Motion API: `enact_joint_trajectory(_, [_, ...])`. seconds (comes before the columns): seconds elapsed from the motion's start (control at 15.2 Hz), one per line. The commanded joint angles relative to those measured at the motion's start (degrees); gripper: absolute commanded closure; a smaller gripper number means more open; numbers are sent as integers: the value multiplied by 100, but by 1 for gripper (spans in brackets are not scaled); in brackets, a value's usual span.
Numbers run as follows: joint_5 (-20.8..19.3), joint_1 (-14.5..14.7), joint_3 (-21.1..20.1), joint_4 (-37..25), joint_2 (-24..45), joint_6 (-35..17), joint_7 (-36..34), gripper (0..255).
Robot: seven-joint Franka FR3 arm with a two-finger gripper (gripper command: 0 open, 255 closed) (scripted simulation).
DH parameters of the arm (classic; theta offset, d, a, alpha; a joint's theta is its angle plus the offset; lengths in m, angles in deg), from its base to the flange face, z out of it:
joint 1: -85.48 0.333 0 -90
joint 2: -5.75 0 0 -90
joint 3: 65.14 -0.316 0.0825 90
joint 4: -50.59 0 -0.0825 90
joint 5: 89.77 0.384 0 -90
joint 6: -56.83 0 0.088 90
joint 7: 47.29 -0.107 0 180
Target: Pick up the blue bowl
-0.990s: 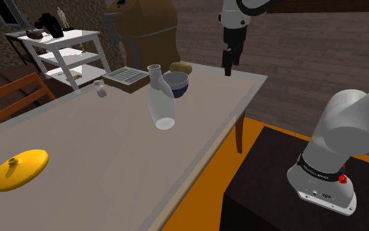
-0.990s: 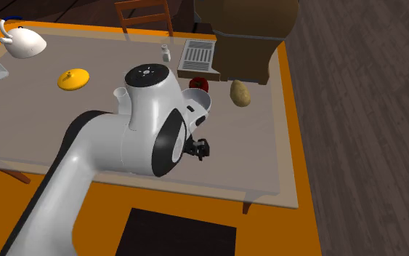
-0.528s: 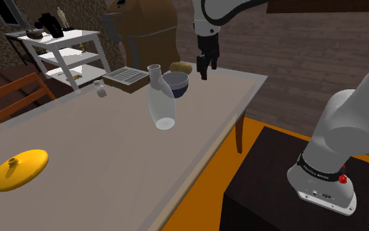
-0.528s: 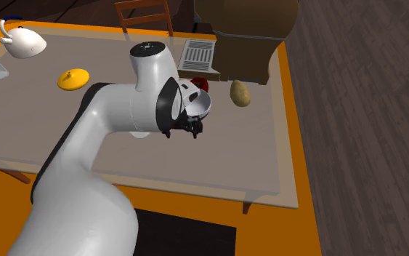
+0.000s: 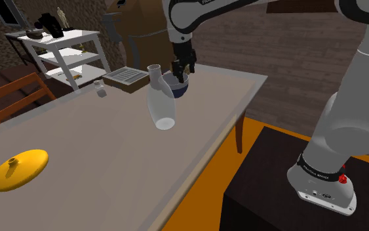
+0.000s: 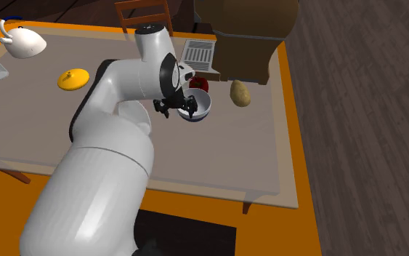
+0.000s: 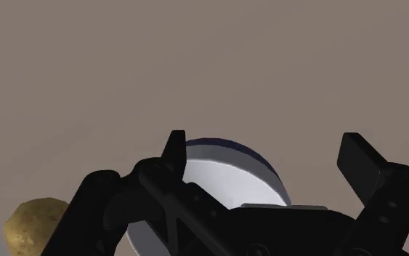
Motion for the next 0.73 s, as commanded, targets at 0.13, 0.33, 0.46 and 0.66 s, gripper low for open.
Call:
enact_joint_trajectory(0.13, [-85, 107, -72, -1099, 987, 182, -192, 0])
enact_joint_trajectory(0.33, [-157, 207, -98, -2098, 1786, 432, -297, 0])
enact_joint_trajectory(0.46, [-205, 287, -103, -2889, 2373, 667, -350, 0])
enact_joint_trajectory(0.66, [-211, 293, -99, -2823, 2437, 541, -368, 0])
